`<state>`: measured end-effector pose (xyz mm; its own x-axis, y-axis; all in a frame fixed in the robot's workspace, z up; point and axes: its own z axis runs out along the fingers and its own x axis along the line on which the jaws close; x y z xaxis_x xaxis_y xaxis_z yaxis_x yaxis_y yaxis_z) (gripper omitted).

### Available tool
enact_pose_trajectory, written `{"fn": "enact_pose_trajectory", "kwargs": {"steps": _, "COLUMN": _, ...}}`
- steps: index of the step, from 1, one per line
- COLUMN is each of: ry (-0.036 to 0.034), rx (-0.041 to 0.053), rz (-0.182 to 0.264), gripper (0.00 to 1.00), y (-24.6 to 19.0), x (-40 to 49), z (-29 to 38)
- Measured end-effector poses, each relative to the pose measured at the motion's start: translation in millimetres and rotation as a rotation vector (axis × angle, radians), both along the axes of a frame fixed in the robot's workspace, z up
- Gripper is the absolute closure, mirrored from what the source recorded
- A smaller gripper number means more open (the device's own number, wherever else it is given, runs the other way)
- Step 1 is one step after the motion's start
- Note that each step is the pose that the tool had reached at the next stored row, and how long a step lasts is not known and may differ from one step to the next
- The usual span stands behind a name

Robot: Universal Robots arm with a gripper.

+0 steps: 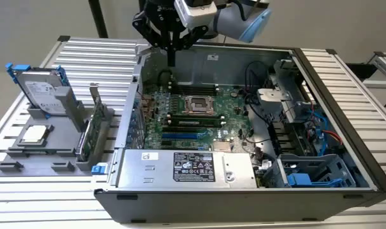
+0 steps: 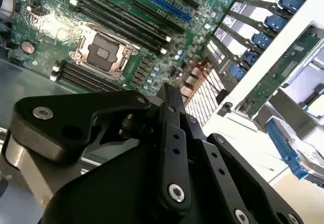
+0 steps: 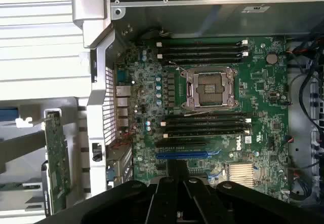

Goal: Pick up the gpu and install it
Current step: 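Reach for the gpu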

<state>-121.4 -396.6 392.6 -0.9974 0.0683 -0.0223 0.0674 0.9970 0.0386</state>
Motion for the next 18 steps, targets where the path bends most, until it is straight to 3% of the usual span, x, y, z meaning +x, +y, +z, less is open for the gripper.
{"fn": "enact_pose_trajectory", "kwargs": {"steps": 18, "ry": -0.0002, "rx": 0.0001, "rz": 0.000, "gripper": 1.00, "y": 0.0, "x": 0.0, "z": 0.0}}
